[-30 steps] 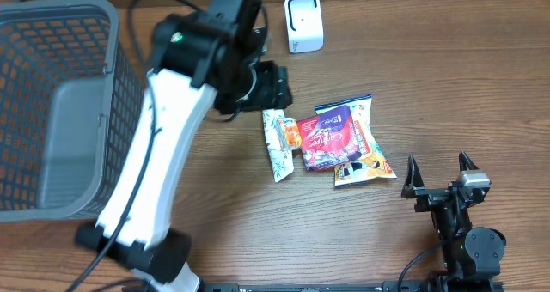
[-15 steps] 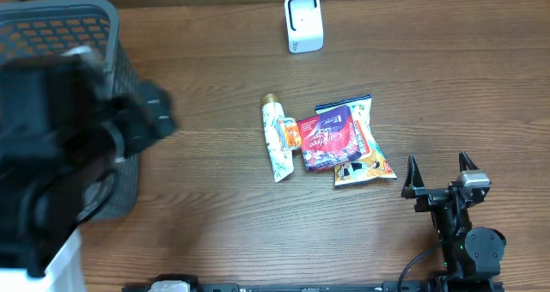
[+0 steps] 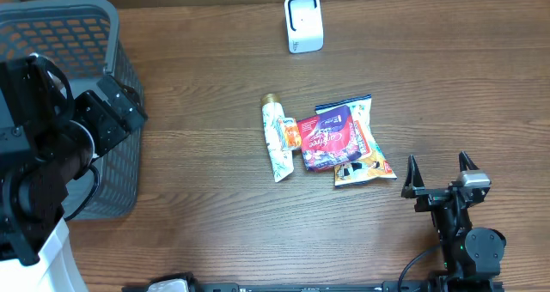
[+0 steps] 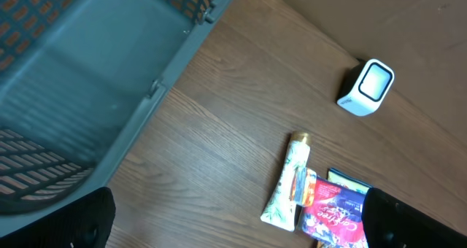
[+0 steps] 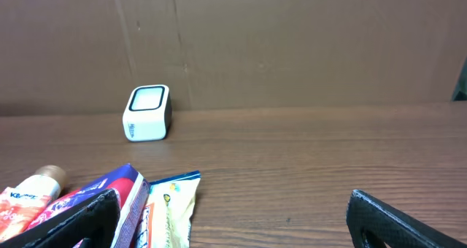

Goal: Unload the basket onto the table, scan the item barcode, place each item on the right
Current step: 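Reach the right gripper to the pile and grasp the liner pack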

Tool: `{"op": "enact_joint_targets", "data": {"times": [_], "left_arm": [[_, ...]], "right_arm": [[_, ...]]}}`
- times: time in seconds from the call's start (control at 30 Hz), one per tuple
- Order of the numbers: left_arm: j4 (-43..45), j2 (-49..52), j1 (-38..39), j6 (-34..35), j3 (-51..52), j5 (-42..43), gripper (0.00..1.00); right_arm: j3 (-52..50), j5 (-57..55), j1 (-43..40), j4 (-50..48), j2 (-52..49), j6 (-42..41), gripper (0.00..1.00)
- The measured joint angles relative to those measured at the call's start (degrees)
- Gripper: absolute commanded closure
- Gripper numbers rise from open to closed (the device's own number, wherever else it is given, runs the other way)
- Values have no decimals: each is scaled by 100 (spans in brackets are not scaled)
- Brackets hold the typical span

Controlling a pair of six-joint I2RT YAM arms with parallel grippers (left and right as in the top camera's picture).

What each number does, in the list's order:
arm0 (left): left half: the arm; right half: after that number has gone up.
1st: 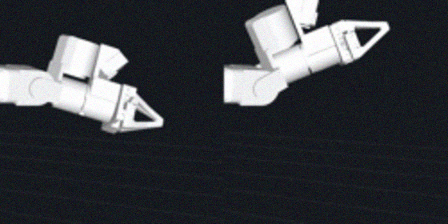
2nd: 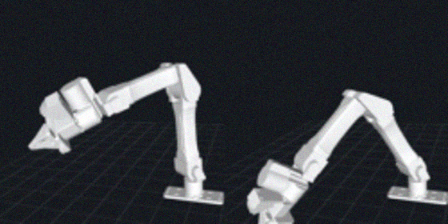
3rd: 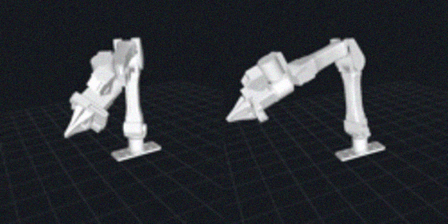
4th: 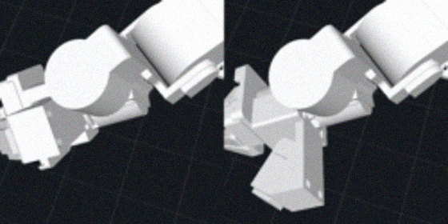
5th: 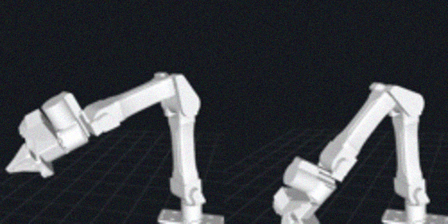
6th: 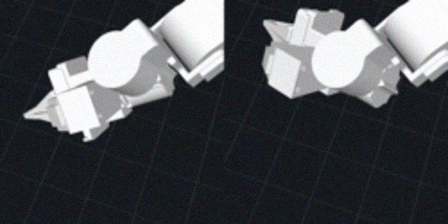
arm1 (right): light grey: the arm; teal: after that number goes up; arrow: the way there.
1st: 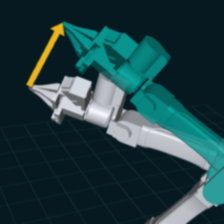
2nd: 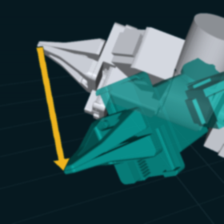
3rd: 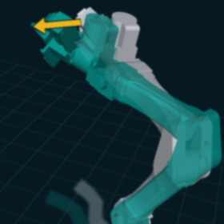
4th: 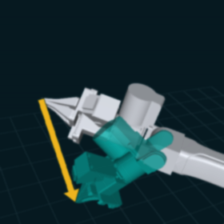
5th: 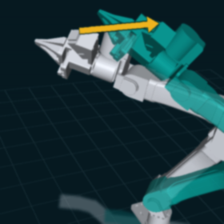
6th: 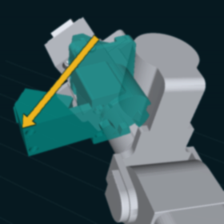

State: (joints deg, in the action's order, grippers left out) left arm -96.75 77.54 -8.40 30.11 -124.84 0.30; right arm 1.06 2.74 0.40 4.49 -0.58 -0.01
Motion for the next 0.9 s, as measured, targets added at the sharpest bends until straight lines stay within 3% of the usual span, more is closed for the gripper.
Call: {"op": "enact_joint_targets", "data": {"times": [0.1, 0.17, 0.33, 0.4, 0.47, 0.6, 0.7, 0.9], "left_arm": [[0, 66, 0, 0, 0, 15, 0], [0, 103, 0, 0, 0, 24, 0], [2, 188, 0, 0, 0, 42, 0], [-2, 188, 0, 0, 0, 52, 0], [-9, 188, 0, 0, 0, 55, 0], [-13, 188, 0, 0, 0, 55, 0], [-13, 188, 0, 0, 0, 57, 0], [-9, 199, 0, 0, -2, 59, 0]], "right_arm": [[0, 326, 0, -247, 0, 0, 0], [0, 1117, -4, -374, -4, -2, 0], [0, 3176, -4, -1982, -17, -7, 0], [26, 3512, -2, -2575, 0, -24, 0], [168, 3657, -4, -2570, 2, -50, 0], [1025, 3593, -4, -1687, -369, -15, 0], [2256, 3576, -4, -452, -1279, 142, 0], [5536, 3530, -4, 3517, -4437, 581, 0]]}}
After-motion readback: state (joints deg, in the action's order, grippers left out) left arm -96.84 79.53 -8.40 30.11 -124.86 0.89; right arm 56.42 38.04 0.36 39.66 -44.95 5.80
